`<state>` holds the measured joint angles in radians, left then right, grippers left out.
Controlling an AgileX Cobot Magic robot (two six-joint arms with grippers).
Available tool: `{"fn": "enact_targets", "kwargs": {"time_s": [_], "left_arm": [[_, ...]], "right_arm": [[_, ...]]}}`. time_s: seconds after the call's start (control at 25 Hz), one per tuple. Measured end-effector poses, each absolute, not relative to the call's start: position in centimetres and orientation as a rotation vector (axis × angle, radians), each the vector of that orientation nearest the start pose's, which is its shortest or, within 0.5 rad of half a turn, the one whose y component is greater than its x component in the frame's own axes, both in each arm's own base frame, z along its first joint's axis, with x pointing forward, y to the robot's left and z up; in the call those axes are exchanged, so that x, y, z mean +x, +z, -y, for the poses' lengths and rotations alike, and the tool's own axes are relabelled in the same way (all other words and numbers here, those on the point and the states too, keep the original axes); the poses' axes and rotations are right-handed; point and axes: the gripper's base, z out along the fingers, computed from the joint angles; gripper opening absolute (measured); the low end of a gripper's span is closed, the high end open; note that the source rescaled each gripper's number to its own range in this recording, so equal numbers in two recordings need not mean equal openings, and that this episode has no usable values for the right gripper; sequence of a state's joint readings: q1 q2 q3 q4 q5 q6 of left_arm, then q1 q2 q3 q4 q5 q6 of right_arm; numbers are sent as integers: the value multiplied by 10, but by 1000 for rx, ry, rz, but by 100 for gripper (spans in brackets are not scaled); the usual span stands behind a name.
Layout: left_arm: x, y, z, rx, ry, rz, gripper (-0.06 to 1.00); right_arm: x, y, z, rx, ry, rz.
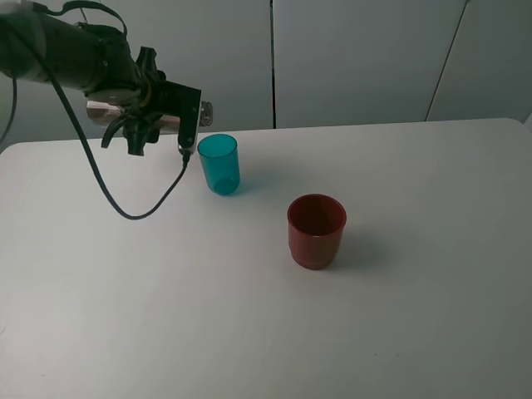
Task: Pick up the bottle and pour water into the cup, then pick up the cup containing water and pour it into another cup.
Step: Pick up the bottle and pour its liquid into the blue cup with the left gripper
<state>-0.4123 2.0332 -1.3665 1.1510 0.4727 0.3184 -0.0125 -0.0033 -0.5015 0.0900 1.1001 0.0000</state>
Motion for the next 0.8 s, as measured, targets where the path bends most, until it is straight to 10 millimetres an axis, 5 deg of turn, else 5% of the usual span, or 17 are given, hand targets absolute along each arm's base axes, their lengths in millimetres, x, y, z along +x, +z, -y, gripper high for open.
{"fn": "enact_targets", "kwargs": {"time_s": [0.8], "left_arm": [[420, 184, 142, -2524, -1390, 2098, 3]], "right_arm": [[-7, 275, -7, 6, 101, -2077]]}}
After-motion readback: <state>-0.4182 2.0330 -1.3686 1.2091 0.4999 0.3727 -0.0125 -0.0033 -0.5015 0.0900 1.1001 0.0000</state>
